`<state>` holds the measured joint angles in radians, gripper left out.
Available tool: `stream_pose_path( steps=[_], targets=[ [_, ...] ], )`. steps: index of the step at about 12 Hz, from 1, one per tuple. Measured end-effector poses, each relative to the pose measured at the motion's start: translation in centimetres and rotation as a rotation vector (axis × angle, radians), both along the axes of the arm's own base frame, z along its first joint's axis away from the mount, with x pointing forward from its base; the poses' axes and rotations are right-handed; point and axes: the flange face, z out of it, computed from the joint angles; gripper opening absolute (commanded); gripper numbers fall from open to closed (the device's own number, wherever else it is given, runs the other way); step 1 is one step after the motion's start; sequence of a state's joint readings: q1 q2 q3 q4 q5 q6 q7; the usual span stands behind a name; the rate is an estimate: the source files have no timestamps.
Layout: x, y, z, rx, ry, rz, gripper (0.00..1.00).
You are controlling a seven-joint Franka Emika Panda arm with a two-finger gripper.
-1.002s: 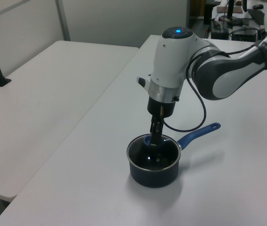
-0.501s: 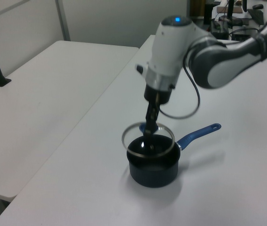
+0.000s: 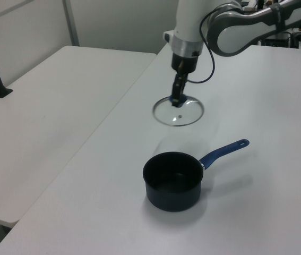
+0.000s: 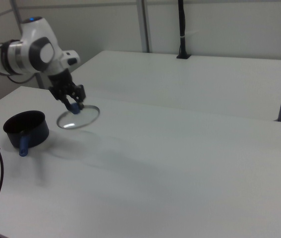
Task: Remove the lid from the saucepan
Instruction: 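Lift the glass lid off the saucepan and carry it beside the pan, then lower the glass lid onto the table beside the saucepan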
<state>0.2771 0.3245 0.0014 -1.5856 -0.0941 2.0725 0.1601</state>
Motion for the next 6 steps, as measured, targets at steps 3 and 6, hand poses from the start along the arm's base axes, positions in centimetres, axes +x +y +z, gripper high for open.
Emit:
stream_pose_path(
  steps=[3, 6],
  targets=[
    [-1.9, -9.7, -3.8, -0.035, 0.107, -0.026, 0.51],
    [-5.5, -16.1, -6.8, -0.029, 0.114, -0.056, 0.51]
  ],
)
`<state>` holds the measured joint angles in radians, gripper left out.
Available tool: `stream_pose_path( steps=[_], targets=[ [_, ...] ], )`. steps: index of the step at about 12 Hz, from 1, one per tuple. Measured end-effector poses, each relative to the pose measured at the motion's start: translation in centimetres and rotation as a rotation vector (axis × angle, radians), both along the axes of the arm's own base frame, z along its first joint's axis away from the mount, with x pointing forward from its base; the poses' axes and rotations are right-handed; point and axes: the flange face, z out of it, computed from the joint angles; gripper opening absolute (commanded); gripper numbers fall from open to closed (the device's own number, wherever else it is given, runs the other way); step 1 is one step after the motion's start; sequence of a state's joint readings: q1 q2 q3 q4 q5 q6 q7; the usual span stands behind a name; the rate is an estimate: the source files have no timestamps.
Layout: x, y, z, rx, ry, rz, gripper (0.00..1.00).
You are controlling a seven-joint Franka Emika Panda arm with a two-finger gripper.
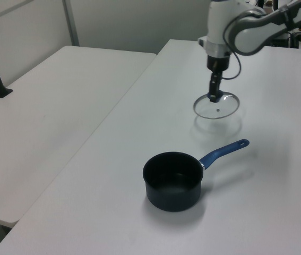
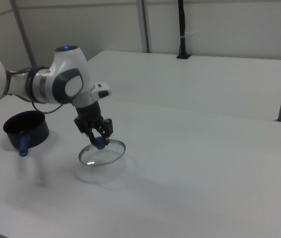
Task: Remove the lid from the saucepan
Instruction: 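Lower the glass lid onto the table beside the saucepan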
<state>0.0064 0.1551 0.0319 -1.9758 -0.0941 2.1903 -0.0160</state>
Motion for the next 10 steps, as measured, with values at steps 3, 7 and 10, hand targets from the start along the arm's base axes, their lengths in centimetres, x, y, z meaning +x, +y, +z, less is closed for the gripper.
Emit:
stream_pose_path(
  steps=[3, 7, 10],
  targets=[
    [-2.8, -0.8, -3.8, 0.002, 0.042, -0.005, 0.55],
    [-3.2, -0.9, -5.1, 0.002, 0.067, -0.007, 1.00],
    [-2.7, -0.5, -4.3, 0.002, 0.065, -0.003, 1.00]
  ],
)
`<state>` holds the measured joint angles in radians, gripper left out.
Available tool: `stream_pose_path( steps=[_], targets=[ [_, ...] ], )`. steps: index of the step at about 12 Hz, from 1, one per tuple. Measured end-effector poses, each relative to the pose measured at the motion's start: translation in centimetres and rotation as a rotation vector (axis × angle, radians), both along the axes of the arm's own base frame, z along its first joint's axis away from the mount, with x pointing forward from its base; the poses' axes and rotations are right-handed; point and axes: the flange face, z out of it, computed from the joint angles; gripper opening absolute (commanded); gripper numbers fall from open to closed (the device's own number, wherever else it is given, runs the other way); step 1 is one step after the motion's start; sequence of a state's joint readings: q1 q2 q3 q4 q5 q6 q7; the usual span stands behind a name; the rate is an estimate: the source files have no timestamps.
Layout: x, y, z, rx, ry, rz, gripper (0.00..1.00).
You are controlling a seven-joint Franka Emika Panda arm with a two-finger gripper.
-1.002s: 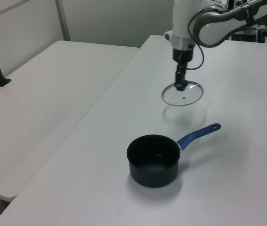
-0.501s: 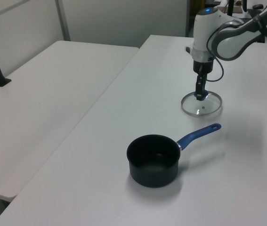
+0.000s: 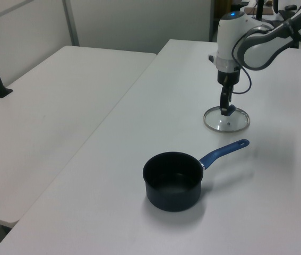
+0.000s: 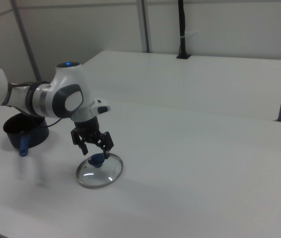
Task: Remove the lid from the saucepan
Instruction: 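Lower the glass lid onto the table beside the saucepan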
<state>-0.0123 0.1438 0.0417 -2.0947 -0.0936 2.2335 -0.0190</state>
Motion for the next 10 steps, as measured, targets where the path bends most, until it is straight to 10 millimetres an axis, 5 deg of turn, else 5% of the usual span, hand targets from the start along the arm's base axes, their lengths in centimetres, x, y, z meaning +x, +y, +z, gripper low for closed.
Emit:
stream_pose_path(
  steps=[2, 7, 10],
  targets=[
    [1.1, 0.2, 4.1, -0.009, 0.031, -0.005, 1.00],
    [0.9, -0.2, 19.3, -0.025, 0.015, -0.118, 1.00],
    [-0.3, -0.2, 23.9, -0.022, -0.021, -0.145, 1.00]
  ],
)
